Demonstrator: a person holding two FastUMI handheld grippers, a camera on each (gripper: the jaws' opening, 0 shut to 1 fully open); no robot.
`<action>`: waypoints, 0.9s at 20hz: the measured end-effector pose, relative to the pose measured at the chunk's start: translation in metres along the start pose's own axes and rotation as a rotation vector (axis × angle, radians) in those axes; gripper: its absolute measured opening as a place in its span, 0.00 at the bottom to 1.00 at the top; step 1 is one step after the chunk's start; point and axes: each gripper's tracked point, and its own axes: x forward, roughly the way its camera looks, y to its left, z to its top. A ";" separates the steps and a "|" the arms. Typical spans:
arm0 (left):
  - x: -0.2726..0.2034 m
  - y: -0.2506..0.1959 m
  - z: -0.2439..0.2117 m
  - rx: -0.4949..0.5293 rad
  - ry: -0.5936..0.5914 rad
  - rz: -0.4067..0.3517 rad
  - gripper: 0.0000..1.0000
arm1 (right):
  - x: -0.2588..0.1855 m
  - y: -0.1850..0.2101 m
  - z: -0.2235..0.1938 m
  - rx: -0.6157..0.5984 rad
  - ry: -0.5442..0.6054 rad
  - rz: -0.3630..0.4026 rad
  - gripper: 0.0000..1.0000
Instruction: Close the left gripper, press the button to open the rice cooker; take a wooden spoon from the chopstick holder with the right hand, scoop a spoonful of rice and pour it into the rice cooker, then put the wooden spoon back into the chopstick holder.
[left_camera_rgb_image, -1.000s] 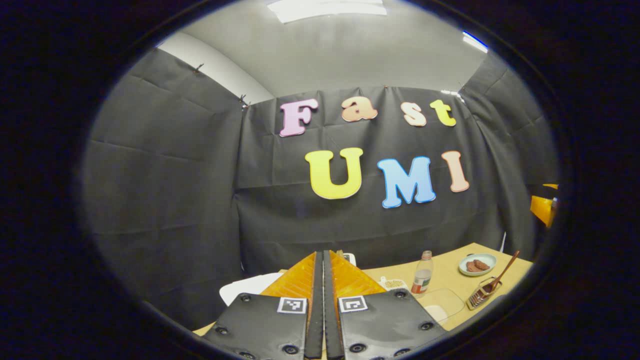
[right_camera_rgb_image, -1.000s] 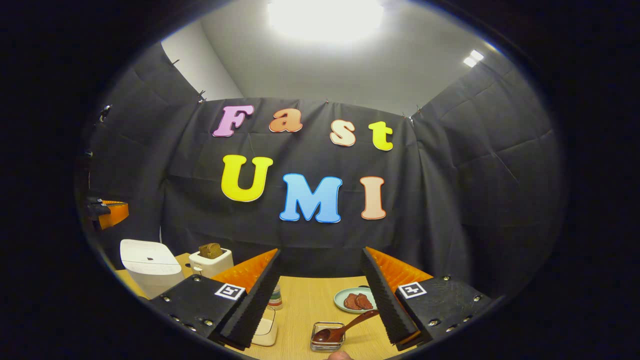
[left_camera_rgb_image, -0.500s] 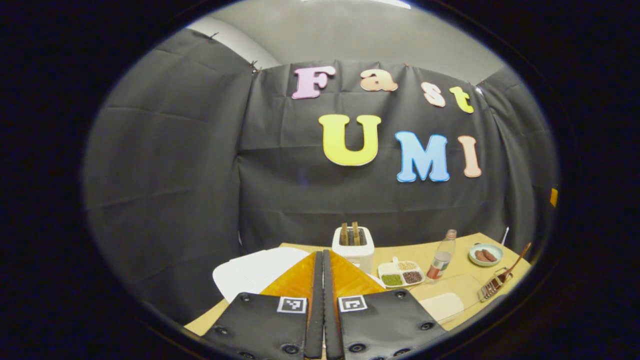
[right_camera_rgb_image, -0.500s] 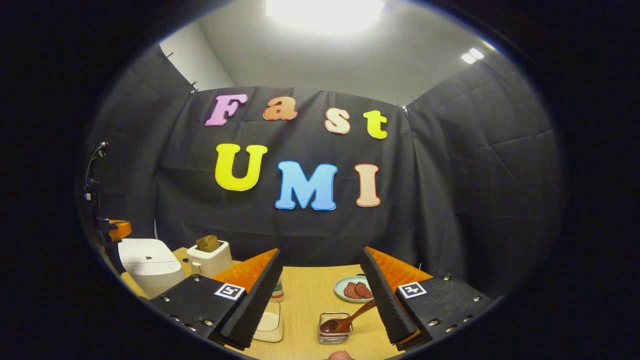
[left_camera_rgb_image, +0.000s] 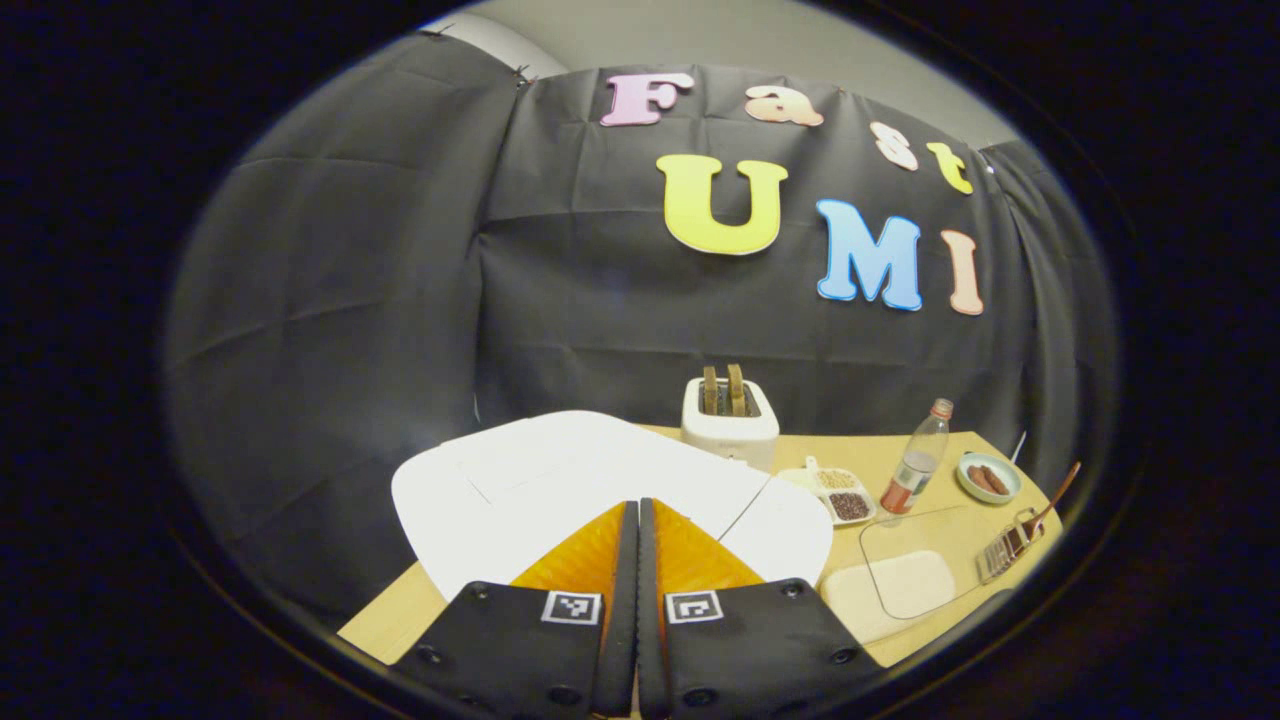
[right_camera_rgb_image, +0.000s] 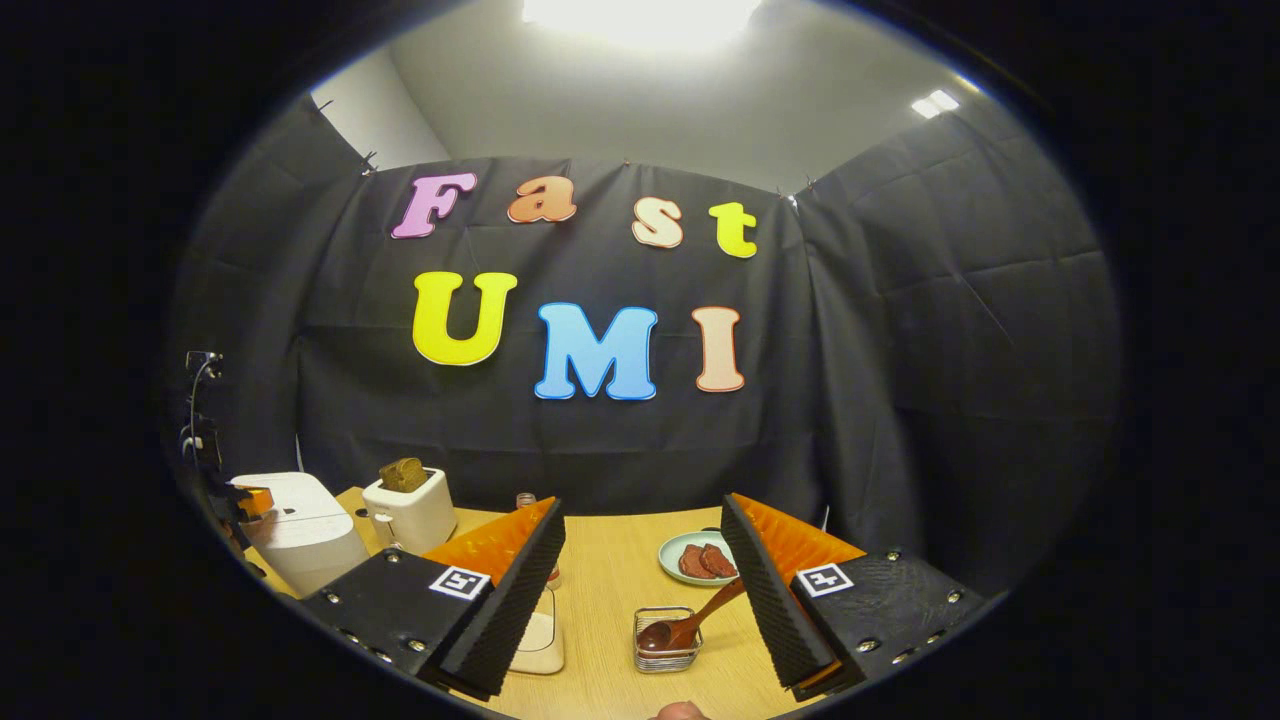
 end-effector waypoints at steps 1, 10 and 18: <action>0.002 -0.002 -0.007 -0.002 0.011 0.000 0.10 | 0.000 -0.001 -0.001 -0.005 0.001 -0.002 0.96; -0.014 0.000 0.040 0.061 -0.120 0.076 0.10 | 0.001 -0.018 -0.001 0.010 -0.002 -0.010 0.96; -0.069 -0.013 0.135 0.057 -0.316 0.102 0.28 | 0.017 -0.041 0.005 0.035 -0.050 0.016 0.96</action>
